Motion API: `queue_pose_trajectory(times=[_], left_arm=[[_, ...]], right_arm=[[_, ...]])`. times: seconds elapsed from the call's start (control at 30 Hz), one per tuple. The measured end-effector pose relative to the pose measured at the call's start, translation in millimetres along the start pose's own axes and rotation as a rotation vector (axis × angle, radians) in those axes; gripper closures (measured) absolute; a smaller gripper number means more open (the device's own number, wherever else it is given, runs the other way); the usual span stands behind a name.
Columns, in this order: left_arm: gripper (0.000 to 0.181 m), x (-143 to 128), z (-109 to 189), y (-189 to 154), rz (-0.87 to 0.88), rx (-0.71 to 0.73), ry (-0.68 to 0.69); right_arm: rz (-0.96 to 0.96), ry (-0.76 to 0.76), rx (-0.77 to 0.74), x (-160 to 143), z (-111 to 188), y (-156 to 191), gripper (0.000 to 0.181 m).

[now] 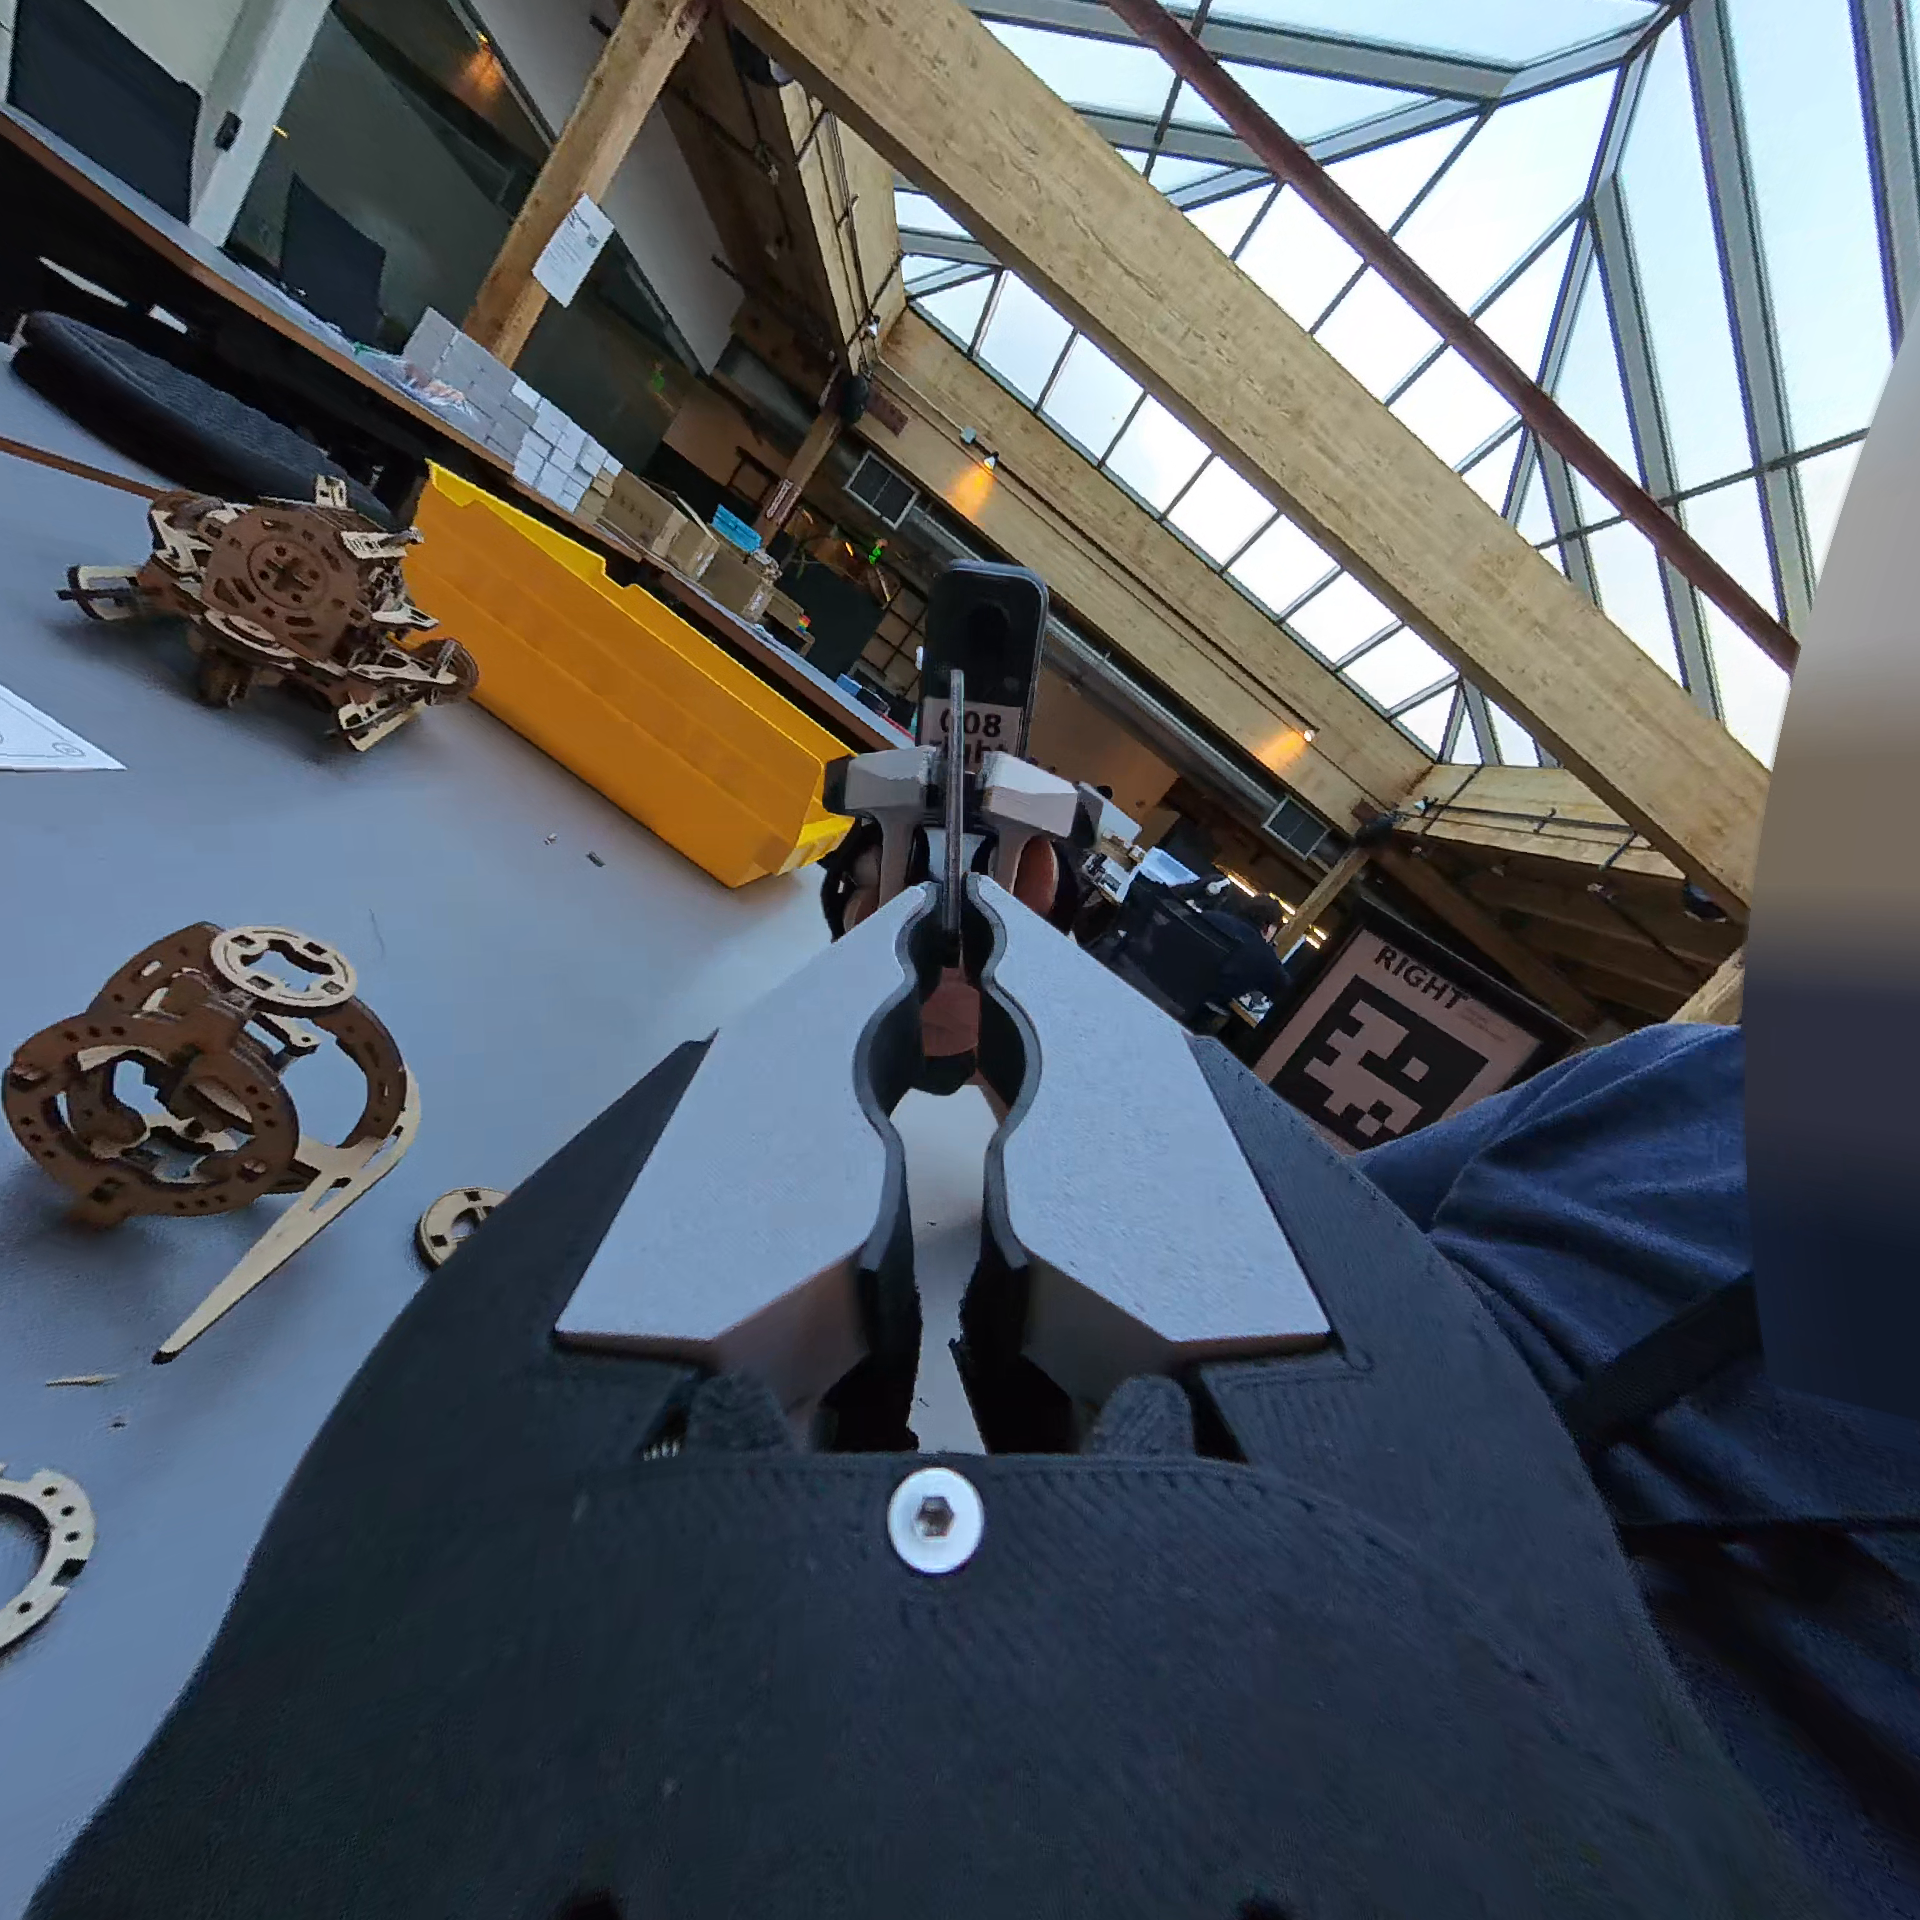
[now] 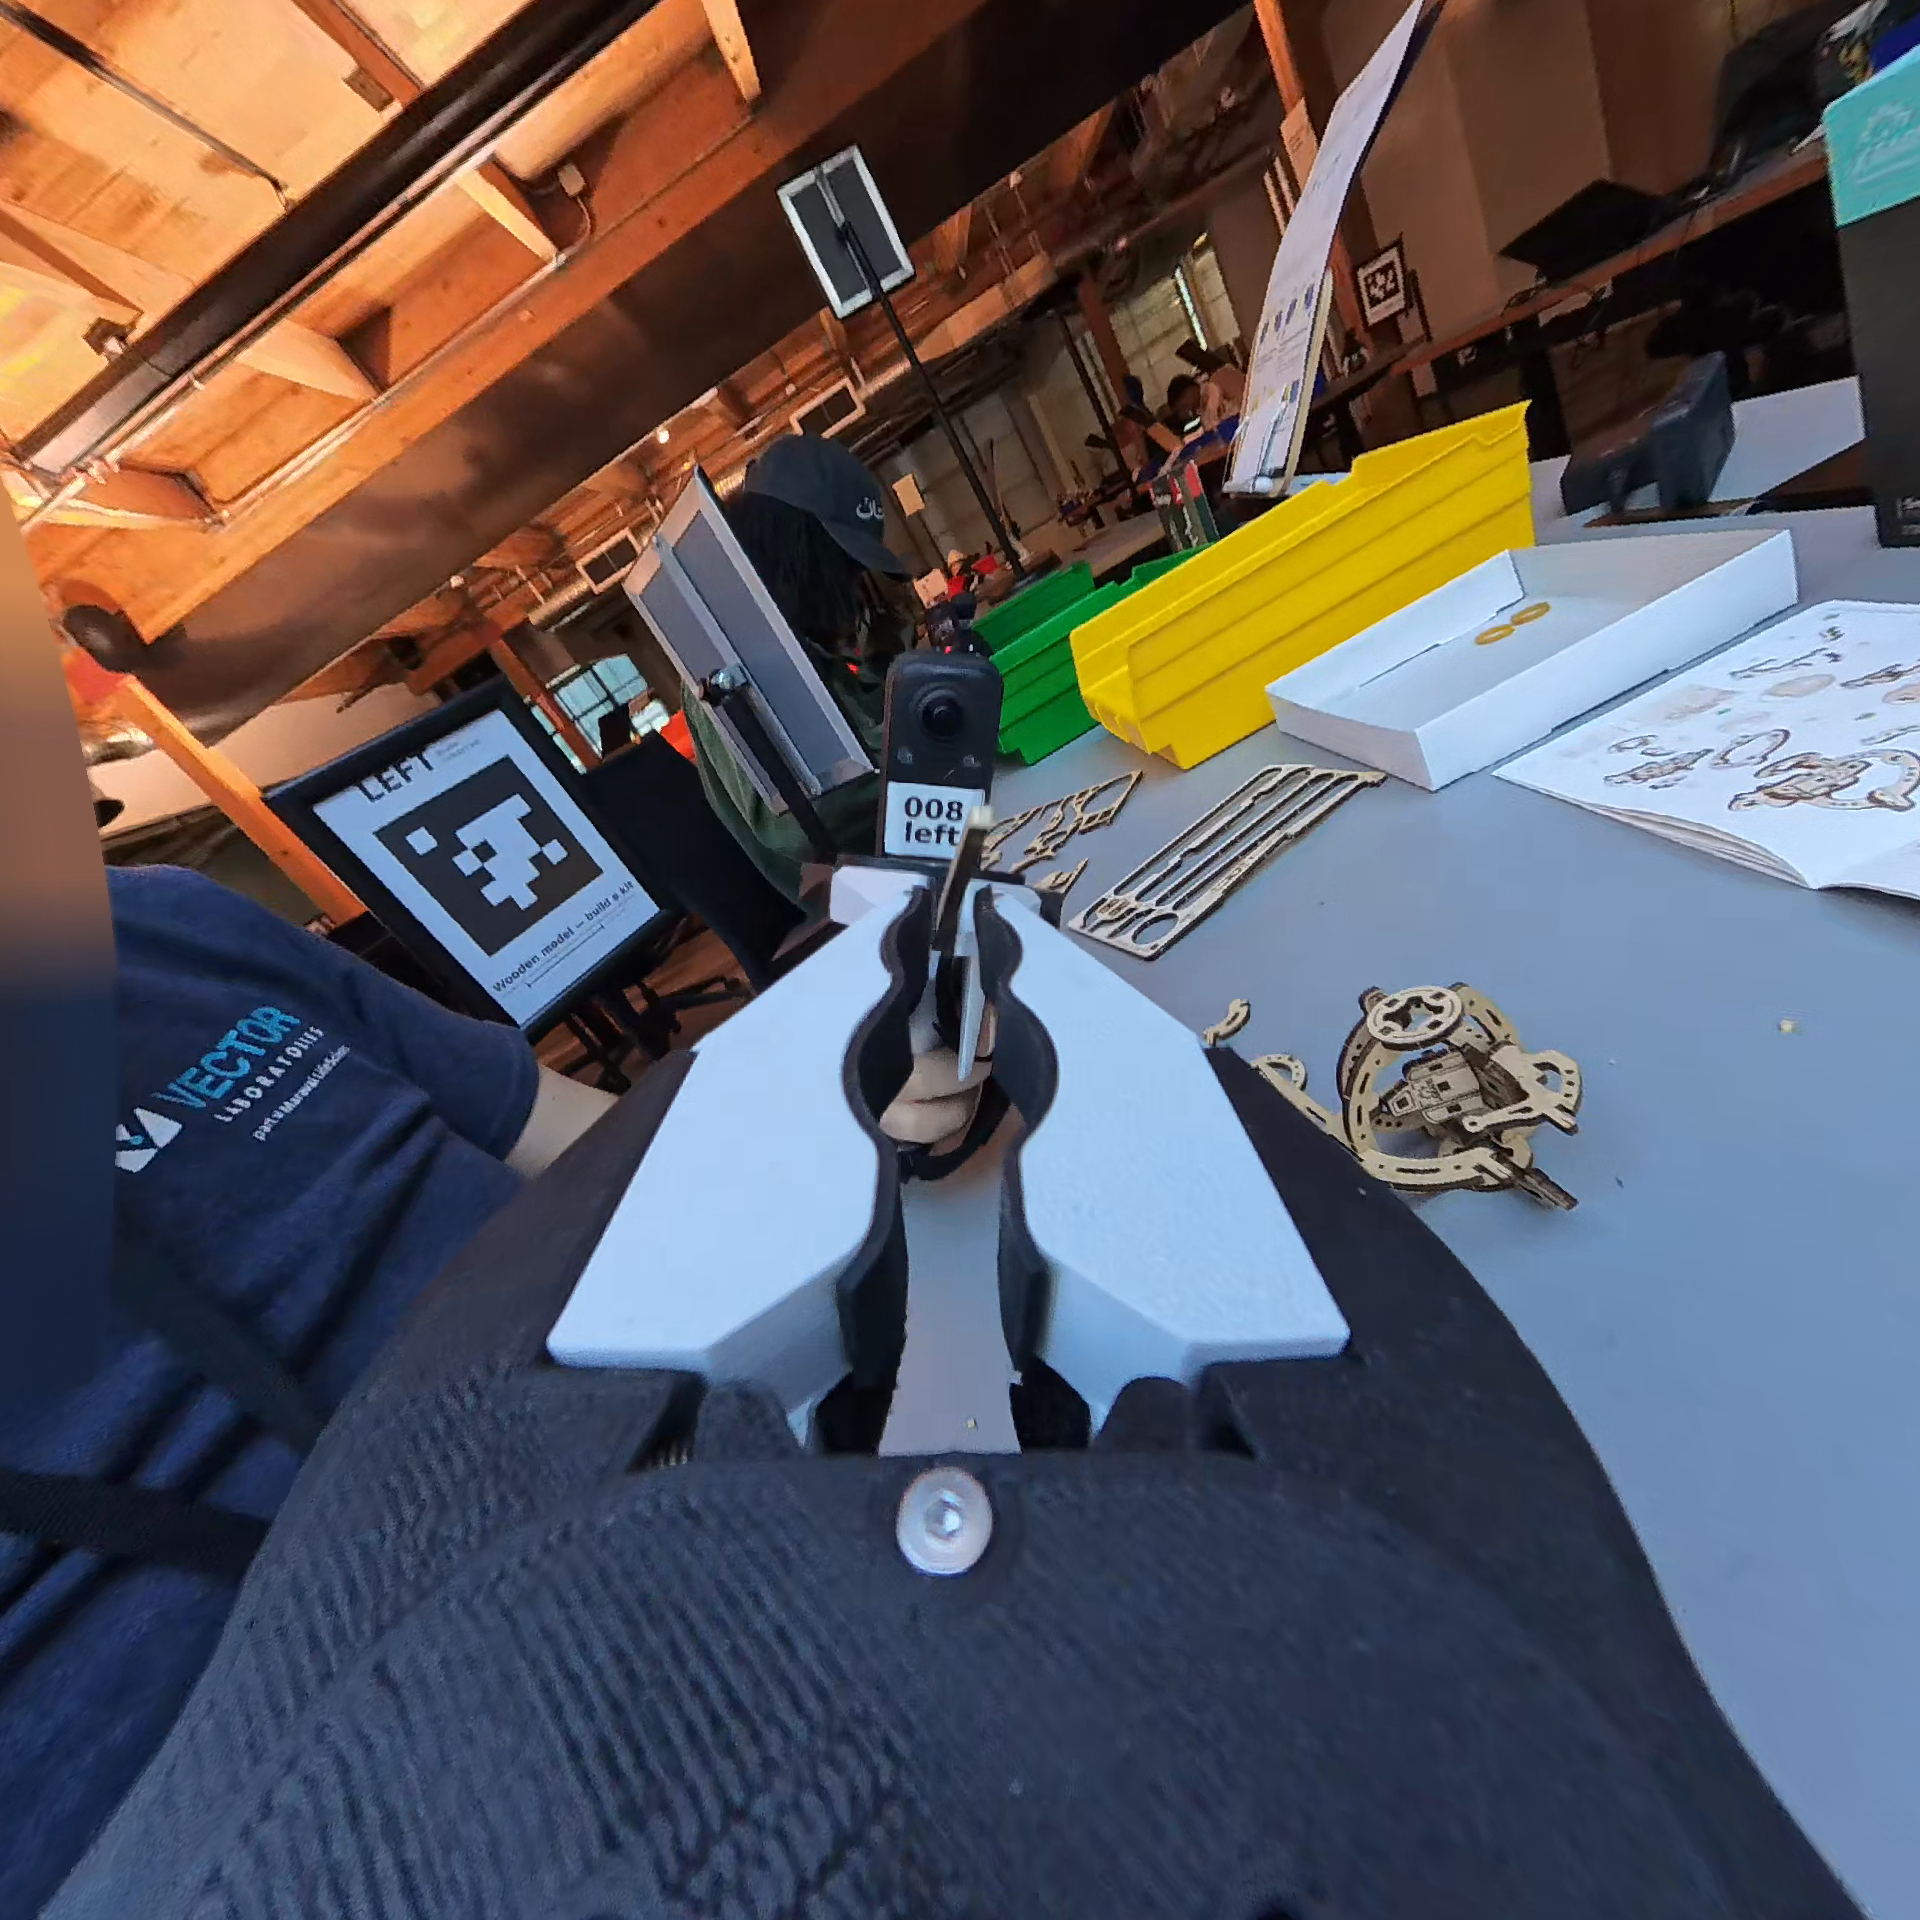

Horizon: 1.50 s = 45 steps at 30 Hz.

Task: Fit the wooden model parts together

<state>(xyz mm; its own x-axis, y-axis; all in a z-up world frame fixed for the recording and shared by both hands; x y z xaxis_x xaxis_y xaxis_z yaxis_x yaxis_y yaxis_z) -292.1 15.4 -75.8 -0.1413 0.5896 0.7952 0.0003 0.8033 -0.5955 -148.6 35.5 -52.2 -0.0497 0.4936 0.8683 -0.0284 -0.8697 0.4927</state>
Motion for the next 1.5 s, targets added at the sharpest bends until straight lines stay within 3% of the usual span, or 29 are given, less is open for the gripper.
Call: queue_pose_trajectory(times=[0.07,0.17,0.33,0.43,0.47,0.77,1.3,1.37,1.43,1.5], left_arm=[[0.181,-0.5,-1.3,0.0,-0.016,0.012,0.025],[0.181,-2.2,-2.2,-1.8,-0.035,0.013,0.056],[0.181,-6.9,-1.2,-3.7,-0.07,0.028,0.113],[0.18,-10.5,-2.4,-4.8,-0.105,0.053,0.172],[0.181,-10.9,-2.6,-5.4,-0.116,0.06,0.182],[0.181,-9.4,-3.1,-8.2,-0.116,0.04,0.164],[0.18,-7.5,-5.3,-12.8,-0.175,0.062,0.202],[0.179,-6.2,-3.6,-14.9,-0.206,0.067,0.188],[0.165,-4.5,1.4,-14.9,-0.232,0.077,0.192],[0.169,-5.8,4.8,-15.0,-0.261,0.085,0.226]], right_arm=[[0.003,0.046,0.0,-1.0,-3.8,-1.7,0.167],[0.027,0.112,0.039,-3.2,-7.1,0.7,0.18],[0.085,0.215,0.052,-5.0,-6.8,2.1,0.18],[0.081,0.259,0.051,-5.1,-6.8,1.6,0.17],[0.089,0.282,0.061,-6.2,-6.7,2.9,0.181],[0.111,0.323,0.068,-5.0,-7.5,6.6,0.175],[0.195,0.387,0.039,-7.3,-13.3,11.8,0.181],[0.229,0.381,0.031,-5.6,-12.4,13.9,0.181],[0.243,0.388,0.01,-4.4,-9.2,13.4,0.181],[0.255,0.395,0.003,-4.3,-7.1,13.9,0.181]])
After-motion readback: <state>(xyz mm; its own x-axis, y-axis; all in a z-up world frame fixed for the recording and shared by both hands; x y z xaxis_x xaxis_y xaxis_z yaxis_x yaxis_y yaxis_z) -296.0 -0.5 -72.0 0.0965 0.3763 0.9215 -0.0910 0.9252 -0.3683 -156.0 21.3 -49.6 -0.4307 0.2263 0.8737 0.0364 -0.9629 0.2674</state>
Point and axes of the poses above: each gripper's, where its closed fingertips meet, z back along the fingers, x out of its top, y = z × x across the jaws, the point moved 7 cm from there along z, back along the fingers, and after that the axes turned 11 degrees about y, right-handed, at the moved point
